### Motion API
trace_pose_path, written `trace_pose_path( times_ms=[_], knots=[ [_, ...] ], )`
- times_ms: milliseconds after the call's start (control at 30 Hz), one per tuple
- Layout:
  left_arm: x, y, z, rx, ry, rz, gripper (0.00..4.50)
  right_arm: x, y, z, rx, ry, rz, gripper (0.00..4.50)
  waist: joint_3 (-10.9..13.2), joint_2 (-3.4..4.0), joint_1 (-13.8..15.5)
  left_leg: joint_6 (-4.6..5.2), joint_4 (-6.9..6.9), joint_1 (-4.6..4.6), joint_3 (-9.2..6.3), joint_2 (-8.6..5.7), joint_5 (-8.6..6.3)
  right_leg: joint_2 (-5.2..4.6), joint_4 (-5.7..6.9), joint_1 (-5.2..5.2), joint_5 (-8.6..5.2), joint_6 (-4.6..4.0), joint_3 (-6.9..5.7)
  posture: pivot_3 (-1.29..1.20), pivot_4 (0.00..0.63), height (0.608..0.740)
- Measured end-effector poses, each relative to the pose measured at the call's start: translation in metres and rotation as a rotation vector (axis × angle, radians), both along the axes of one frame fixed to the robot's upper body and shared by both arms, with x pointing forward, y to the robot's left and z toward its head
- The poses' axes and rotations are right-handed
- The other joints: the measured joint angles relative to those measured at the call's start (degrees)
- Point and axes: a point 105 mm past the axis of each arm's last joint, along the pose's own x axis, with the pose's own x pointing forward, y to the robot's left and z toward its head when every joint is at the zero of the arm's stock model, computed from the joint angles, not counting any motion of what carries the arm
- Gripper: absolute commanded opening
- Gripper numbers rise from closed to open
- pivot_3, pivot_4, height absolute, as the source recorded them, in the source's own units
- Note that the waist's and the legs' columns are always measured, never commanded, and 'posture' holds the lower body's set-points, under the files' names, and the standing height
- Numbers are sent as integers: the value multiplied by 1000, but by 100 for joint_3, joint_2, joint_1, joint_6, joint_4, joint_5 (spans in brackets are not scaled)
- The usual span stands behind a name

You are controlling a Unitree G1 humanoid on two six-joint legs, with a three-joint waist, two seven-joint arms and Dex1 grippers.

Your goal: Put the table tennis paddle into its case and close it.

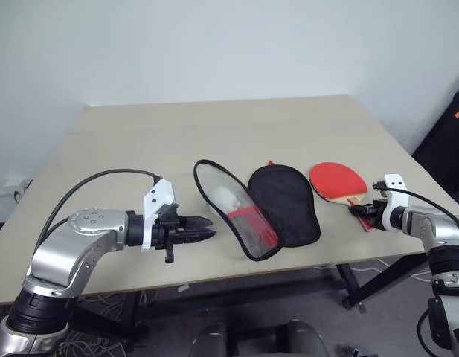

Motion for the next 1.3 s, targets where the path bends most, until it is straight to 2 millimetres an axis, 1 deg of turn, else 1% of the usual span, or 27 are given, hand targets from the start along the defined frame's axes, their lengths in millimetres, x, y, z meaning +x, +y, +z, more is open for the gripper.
trace_pose_path(
  times_ms=[167,300,400,467,533,600,733,833,900,933,1000,1167,1300],
  knots=[
    [3,-2,7,-1,-16,-7,1201,2,2,0,5,-4,-4,1106,-2,-3,-2,-1,0,8,2,1,0,1,1,4,0,0,6,0,0,724],
    [5,-1,9,6,-20,-4,1201,3,3,11,20,-13,-35,1106,2,12,2,0,-4,2,2,-1,0,2,6,-11,0,1,19,0,0,724],
    [7,3,9,10,-16,8,1201,5,9,39,62,-76,-49,1106,3,17,2,0,-5,3,2,-1,0,2,5,-11,0,1,19,0,0,724],
    [8,5,8,11,-8,20,1201,4,16,58,70,-115,-41,1106,2,17,2,0,-6,3,1,1,0,2,5,-12,0,0,19,0,0,724],
    [10,7,6,10,-1,29,1201,2,30,75,68,-152,-7,1106,2,15,2,-1,-7,4,0,3,-1,2,5,-13,0,0,19,0,0,724],
    [11,6,6,4,3,32,1201,-1,51,81,84,-158,33,1106,1,14,2,-2,-8,4,-2,4,-1,2,5,-13,0,0,19,0,0,724],
    [14,3,5,-11,8,28,1201,-6,101,75,144,-126,111,1106,1,14,2,-2,-11,1,-1,4,-1,4,7,-18,0,-1,21,0,0,724],
    [17,-1,4,-17,8,20,1201,-5,135,71,195,-118,124,1106,1,16,9,-4,-11,-5,12,1,0,2,8,-20,0,-1,16,0,0,724],
    [18,-3,2,-29,16,24,1201,-6,152,70,200,-126,134,1106,1,15,7,-4,-11,-14,13,1,0,0,7,-26,0,-1,14,0,0,724],
    [18,-4,1,-32,20,24,1201,-8,157,69,199,-125,139,1106,1,15,8,-5,-11,-16,13,1,0,0,7,-26,0,-1,13,0,0,724],
    [19,-5,0,-34,22,26,1201,-11,160,66,194,-121,134,1106,0,14,8,-6,-12,-17,12,0,0,-1,5,-25,0,-1,9,0,0,724],
    [20,-4,0,-32,19,36,1201,-21,155,48,166,-67,101,1106,0,14,-8,-20,-25,-14,18,1,8,3,7,-34,2,-3,13,0,0,724],
    [20,-4,0,-32,19,38,1201,-28,160,40,152,-50,115,1106,0,14,-7,-38,-44,-10,17,3,19,10,7,-39,3,-6,13,0,0,724]
  ],
)
